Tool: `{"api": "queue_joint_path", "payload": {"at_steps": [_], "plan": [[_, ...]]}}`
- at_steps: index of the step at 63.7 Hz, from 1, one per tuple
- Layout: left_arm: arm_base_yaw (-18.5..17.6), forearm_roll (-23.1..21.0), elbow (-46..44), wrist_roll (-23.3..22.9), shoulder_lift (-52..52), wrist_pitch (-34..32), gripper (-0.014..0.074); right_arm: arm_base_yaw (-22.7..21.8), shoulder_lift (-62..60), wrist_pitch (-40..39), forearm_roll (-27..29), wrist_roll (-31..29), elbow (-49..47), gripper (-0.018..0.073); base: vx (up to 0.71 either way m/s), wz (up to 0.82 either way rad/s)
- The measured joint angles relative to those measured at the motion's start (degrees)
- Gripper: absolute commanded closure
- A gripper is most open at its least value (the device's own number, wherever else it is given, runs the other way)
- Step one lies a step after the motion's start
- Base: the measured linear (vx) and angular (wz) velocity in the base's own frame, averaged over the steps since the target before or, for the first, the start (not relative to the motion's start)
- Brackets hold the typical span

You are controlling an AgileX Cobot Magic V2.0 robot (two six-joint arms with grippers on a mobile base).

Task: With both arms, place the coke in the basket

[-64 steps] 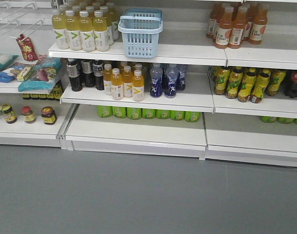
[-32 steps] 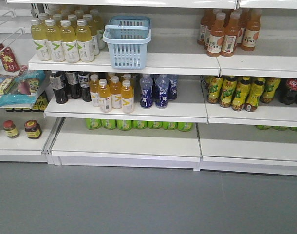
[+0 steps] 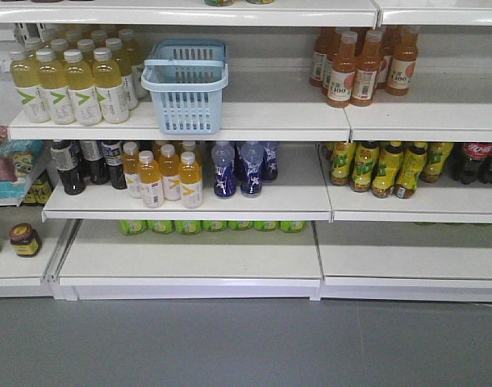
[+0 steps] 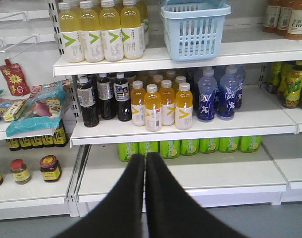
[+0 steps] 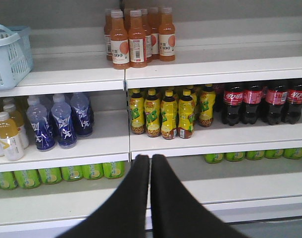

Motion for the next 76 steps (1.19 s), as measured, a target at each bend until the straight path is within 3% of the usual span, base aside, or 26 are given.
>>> {"api": "queue_joint_path", "payload": {"at_steps": [76], "plan": [[0.0,0.0,0.0,0.0,0.0,0.0,0.0603,0.0,0.0,0.0,0.0,0.0,0.0,0.0564,0.20,-0.01]]}}
